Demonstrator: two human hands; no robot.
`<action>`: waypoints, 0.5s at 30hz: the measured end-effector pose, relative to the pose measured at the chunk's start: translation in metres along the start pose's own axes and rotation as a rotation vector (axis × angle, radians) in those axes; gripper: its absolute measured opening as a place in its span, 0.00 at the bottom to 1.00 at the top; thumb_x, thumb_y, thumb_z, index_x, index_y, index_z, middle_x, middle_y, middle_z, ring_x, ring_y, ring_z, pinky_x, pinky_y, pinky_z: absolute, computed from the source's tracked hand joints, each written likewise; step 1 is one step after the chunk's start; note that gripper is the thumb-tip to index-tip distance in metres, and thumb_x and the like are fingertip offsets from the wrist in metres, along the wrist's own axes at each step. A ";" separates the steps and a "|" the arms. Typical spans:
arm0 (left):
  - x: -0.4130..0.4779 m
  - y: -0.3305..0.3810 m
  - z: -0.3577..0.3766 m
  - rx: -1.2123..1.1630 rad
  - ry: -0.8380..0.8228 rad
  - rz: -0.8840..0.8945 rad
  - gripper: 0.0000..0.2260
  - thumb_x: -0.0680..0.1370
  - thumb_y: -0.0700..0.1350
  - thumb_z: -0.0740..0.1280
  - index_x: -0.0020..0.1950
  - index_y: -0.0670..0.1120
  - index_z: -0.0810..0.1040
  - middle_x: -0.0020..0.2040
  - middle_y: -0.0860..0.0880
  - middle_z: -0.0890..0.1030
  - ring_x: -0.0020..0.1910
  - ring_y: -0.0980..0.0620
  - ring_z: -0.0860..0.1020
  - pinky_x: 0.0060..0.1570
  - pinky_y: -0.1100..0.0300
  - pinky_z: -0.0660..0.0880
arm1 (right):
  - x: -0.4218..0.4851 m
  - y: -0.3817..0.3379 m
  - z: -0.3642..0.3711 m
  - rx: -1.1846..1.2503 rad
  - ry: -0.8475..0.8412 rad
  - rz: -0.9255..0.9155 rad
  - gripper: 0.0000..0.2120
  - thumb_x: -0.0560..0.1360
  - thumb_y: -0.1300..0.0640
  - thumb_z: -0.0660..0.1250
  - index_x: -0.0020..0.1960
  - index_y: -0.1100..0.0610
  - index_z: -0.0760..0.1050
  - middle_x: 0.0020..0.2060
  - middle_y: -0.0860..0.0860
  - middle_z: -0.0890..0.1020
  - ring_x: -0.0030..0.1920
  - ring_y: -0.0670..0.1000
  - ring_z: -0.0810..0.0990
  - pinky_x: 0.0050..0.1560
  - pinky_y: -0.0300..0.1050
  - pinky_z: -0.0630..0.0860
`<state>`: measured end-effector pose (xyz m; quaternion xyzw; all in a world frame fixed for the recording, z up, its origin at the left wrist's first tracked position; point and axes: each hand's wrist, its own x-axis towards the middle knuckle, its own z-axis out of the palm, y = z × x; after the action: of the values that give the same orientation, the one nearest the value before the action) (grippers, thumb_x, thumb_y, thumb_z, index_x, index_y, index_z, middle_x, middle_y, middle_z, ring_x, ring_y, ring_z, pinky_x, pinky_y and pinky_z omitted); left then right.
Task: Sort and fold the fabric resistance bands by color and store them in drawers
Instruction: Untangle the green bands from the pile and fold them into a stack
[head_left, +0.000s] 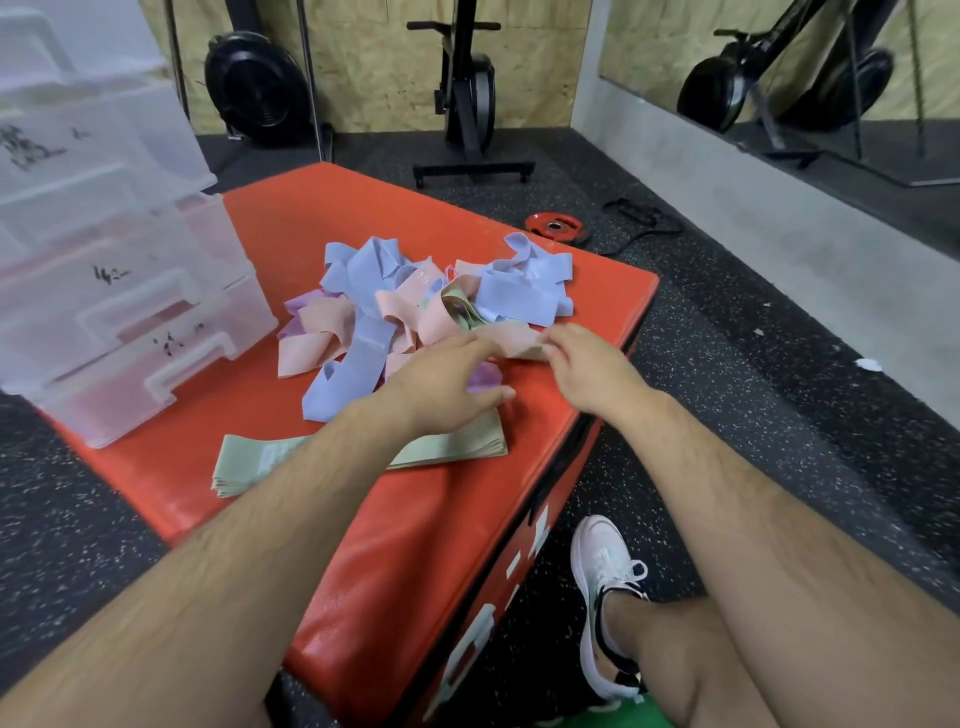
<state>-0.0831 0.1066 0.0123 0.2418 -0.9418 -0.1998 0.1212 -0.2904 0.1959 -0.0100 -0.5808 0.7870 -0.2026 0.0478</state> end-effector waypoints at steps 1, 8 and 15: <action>0.002 -0.002 -0.003 -0.063 0.043 -0.021 0.22 0.76 0.57 0.69 0.66 0.49 0.74 0.61 0.51 0.75 0.58 0.50 0.75 0.60 0.53 0.73 | 0.004 -0.005 -0.007 0.051 0.062 -0.014 0.10 0.83 0.56 0.56 0.58 0.54 0.76 0.54 0.53 0.79 0.54 0.55 0.77 0.55 0.50 0.73; 0.006 0.007 -0.035 -0.473 0.392 -0.082 0.22 0.78 0.45 0.70 0.70 0.54 0.69 0.60 0.56 0.75 0.45 0.56 0.79 0.44 0.70 0.75 | 0.017 -0.080 -0.043 0.437 0.258 -0.196 0.08 0.80 0.61 0.63 0.57 0.54 0.77 0.53 0.48 0.81 0.53 0.45 0.78 0.54 0.35 0.72; -0.002 -0.007 -0.055 -0.462 0.526 -0.148 0.02 0.79 0.45 0.67 0.47 0.52 0.77 0.40 0.57 0.82 0.41 0.53 0.81 0.45 0.48 0.79 | 0.025 -0.115 -0.033 0.693 0.220 -0.150 0.15 0.78 0.63 0.68 0.62 0.53 0.74 0.47 0.42 0.77 0.46 0.43 0.77 0.48 0.28 0.71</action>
<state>-0.0606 0.0844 0.0582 0.3189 -0.7882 -0.3464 0.3963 -0.2057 0.1533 0.0672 -0.5610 0.6274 -0.5211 0.1417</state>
